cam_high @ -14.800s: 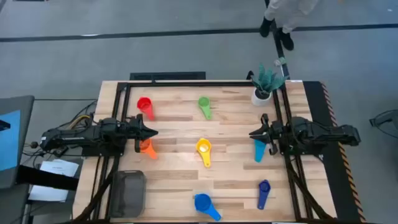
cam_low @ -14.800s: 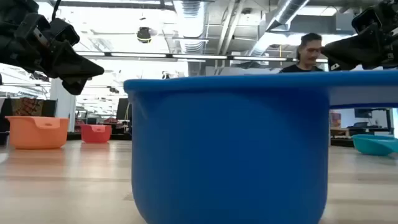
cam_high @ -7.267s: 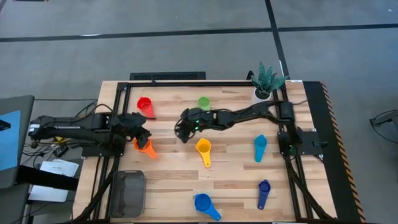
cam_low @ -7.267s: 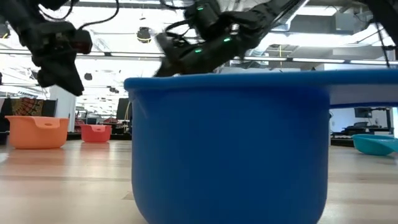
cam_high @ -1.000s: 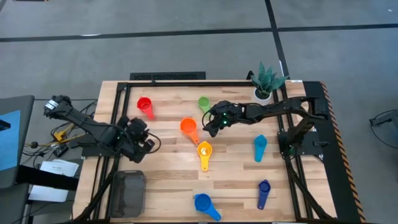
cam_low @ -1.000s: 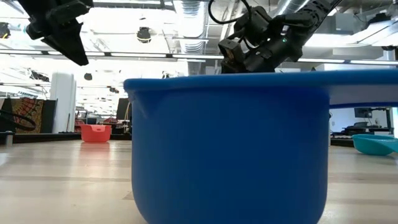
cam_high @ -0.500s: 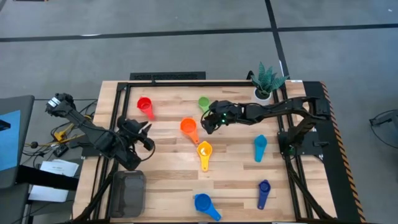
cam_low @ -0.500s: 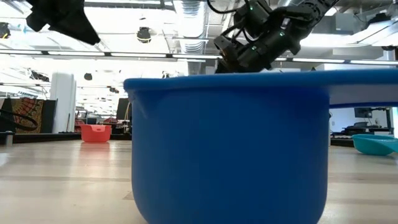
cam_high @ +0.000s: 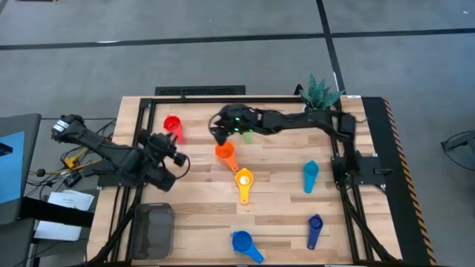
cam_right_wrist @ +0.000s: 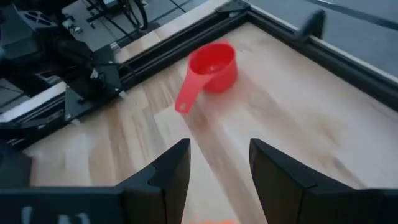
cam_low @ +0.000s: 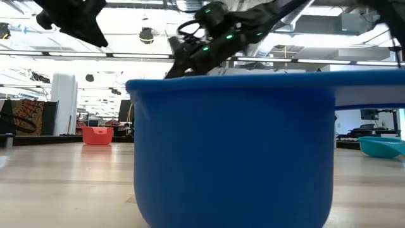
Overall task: Nest measuring cups in basket
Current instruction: Stack the red measuring cup on top of the orange measuring cup
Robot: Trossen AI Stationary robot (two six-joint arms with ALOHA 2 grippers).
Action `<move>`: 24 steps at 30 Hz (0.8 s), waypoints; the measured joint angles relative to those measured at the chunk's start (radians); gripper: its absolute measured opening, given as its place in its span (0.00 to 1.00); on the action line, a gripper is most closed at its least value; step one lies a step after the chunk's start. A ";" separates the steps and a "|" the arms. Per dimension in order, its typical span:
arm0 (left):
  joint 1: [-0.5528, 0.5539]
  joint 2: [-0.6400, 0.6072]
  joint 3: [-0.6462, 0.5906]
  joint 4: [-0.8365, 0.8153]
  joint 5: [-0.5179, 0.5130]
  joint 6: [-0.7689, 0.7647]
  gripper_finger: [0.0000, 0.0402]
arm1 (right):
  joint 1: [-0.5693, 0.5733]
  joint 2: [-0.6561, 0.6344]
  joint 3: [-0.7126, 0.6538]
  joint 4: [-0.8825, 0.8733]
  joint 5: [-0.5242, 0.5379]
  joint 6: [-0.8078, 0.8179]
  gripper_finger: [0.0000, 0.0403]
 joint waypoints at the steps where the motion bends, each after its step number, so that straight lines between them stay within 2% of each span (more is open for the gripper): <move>1: 0.034 0.000 0.000 -0.019 0.008 -0.007 0.19 | -0.001 0.033 0.043 -0.001 -0.008 -0.014 0.48; 5: 0.183 0.000 0.000 -0.075 0.086 0.016 0.19 | -0.017 0.155 0.200 -0.002 -0.035 -0.085 0.50; 9: 0.320 -0.005 0.000 -0.085 0.147 0.105 0.19 | -0.026 0.261 0.343 -0.004 -0.042 -0.090 0.51; 13: 0.415 -0.063 0.000 -0.097 0.259 0.203 0.19 | -0.027 0.349 0.483 -0.014 -0.129 -0.079 0.50; 17: 0.499 -0.224 0.027 -0.152 0.444 0.233 0.19 | -0.016 0.434 0.663 -0.165 -0.141 0.074 0.48; 21: 0.533 -0.431 0.051 -0.092 0.575 0.235 0.19 | -0.008 0.517 0.852 -0.382 -0.134 0.173 0.47; 24: 0.541 -0.570 0.054 -0.042 0.629 0.222 0.19 | -0.002 0.516 0.830 -0.367 -0.122 0.271 0.50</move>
